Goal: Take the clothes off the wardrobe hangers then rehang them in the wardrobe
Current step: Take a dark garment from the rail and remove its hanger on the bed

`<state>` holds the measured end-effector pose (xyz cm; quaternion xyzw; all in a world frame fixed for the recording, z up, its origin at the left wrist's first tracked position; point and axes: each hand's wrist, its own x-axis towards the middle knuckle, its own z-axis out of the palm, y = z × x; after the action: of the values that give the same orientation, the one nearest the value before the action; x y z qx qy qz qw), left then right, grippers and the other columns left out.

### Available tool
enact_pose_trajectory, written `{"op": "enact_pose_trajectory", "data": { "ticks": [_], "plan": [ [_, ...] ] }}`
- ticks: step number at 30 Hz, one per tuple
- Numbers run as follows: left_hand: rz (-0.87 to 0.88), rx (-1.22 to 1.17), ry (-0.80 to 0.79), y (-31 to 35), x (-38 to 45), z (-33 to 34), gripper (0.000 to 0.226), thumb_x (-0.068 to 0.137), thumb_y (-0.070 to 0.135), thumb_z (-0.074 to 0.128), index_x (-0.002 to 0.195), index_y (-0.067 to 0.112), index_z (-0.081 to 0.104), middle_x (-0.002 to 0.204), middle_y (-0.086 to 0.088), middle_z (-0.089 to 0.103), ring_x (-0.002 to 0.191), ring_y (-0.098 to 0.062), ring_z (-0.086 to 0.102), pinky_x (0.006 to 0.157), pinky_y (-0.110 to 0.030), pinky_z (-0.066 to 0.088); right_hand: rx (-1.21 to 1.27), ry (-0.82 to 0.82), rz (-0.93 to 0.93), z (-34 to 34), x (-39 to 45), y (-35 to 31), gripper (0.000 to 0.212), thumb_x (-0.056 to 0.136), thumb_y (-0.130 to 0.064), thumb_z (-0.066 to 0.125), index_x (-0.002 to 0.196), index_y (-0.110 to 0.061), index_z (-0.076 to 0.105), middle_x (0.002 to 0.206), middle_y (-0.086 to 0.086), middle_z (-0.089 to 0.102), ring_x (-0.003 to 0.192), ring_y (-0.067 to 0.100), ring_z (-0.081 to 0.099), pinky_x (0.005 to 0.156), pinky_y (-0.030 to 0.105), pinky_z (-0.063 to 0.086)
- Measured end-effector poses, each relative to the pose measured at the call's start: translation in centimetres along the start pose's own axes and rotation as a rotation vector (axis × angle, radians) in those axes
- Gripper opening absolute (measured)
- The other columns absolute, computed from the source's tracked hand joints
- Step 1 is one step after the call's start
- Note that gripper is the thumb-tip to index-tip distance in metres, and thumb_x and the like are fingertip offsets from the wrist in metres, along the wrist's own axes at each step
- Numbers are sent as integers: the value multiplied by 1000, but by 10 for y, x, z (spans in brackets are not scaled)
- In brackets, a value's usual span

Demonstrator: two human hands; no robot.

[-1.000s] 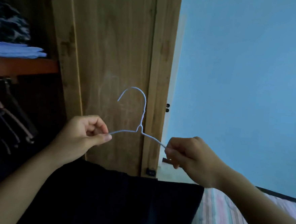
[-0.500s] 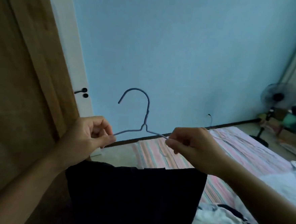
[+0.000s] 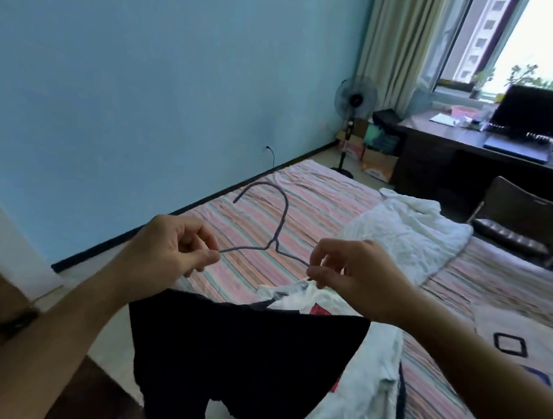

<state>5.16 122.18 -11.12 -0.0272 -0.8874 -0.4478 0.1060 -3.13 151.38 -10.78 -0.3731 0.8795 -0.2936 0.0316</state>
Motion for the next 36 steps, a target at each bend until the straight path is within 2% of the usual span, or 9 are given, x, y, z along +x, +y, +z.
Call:
{"op": "enact_pose_trajectory", "data": {
  "ticks": [3, 7, 10, 14, 20, 22, 24, 31, 36],
  "plan": [
    [-22, -31, -61, -15, 13, 24, 15, 79, 11, 80, 78, 23, 70, 61, -7, 67, 49, -11, 59, 52, -19, 49, -40, 17, 74, 8, -15, 16, 8, 91, -36, 67, 84, -35, 63, 69, -23, 70, 67, -1, 66, 71, 24, 52],
    [-75, -59, -160, -41, 38, 61, 19, 81, 13, 80, 89, 21, 65, 63, -8, 67, 52, -14, 62, 54, -22, 49, -119, 48, 138, 20, -28, 50, 10, 90, -39, 66, 88, -30, 61, 68, -20, 69, 64, 0, 61, 62, 14, 40],
    [-107, -43, -247, -58, 54, 89, 17, 83, 14, 78, 88, 23, 64, 65, -8, 68, 56, -18, 65, 58, -32, 54, -163, 13, 196, 31, -33, 75, 12, 90, -40, 65, 89, -29, 61, 61, -21, 60, 61, 1, 54, 60, 19, 36],
    [-178, -29, -347, -79, 91, 142, 14, 83, 16, 79, 87, 17, 65, 66, -7, 69, 58, -22, 66, 64, -42, 56, -174, -51, 314, 46, -31, 130, 15, 91, -43, 62, 94, -29, 63, 78, -15, 69, 77, 5, 60, 67, 27, 39],
    [-237, 75, -460, -121, 155, 229, 9, 85, 16, 75, 81, 15, 68, 67, -4, 68, 61, -12, 65, 60, -22, 51, -136, -182, 465, 80, -12, 233, 14, 94, -42, 57, 96, -28, 60, 92, -10, 72, 92, 15, 63, 80, 32, 47],
    [-264, 100, -478, -137, 181, 261, 8, 85, 18, 75, 79, 16, 70, 69, -2, 69, 63, -10, 64, 63, -24, 51, -135, -198, 510, 92, -1, 273, 14, 94, -41, 56, 95, -27, 59, 91, -9, 72, 94, 16, 61, 79, 32, 47],
    [-293, 137, -480, -153, 210, 293, 8, 84, 19, 76, 77, 18, 74, 72, -3, 71, 68, -15, 66, 70, -31, 52, -137, -205, 555, 104, 11, 313, 14, 95, -41, 55, 96, -27, 59, 91, -8, 72, 95, 18, 61, 78, 32, 46],
    [-344, 267, -356, -216, 304, 398, 3, 80, 30, 79, 78, 27, 78, 69, 16, 56, 75, -9, 53, 67, -25, 35, -131, -208, 659, 137, 59, 443, 15, 96, -40, 53, 94, -28, 63, 98, -5, 69, 96, 21, 61, 69, 32, 38],
    [-392, 314, -293, -264, 353, 475, 9, 85, 35, 71, 76, 34, 72, 65, 19, 52, 65, -4, 49, 55, -24, 32, -96, -142, 775, 166, 87, 534, 15, 96, -37, 53, 93, -27, 64, 91, -4, 69, 89, 21, 62, 65, 30, 37]
  ]
}}
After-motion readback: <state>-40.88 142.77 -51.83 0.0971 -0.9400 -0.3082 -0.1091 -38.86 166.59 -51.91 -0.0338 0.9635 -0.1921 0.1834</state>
